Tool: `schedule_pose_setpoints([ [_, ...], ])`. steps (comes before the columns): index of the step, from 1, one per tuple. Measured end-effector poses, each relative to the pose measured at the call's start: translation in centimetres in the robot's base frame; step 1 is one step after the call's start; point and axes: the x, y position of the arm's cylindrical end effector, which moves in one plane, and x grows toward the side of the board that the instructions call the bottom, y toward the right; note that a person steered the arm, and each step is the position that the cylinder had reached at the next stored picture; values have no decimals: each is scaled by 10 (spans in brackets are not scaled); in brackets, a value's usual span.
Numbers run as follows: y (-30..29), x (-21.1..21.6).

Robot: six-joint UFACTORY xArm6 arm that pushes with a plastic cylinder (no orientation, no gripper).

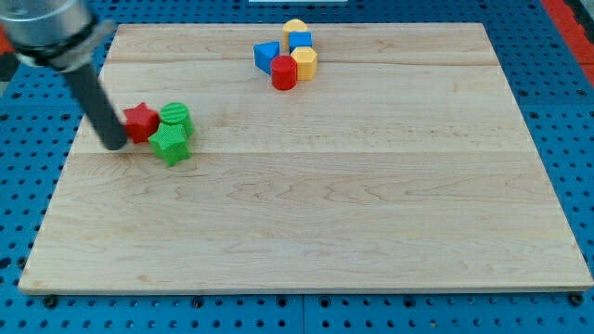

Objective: Move the green circle right to the red star

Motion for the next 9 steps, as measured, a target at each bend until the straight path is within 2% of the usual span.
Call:
schedule_pose_setpoints([
  [1,-26,-15],
  [2,-21,-32],
  [3,51,-34],
  [5,35,-56],
  [7,93,-47],
  [8,84,-84],
  [9,144,-82],
])
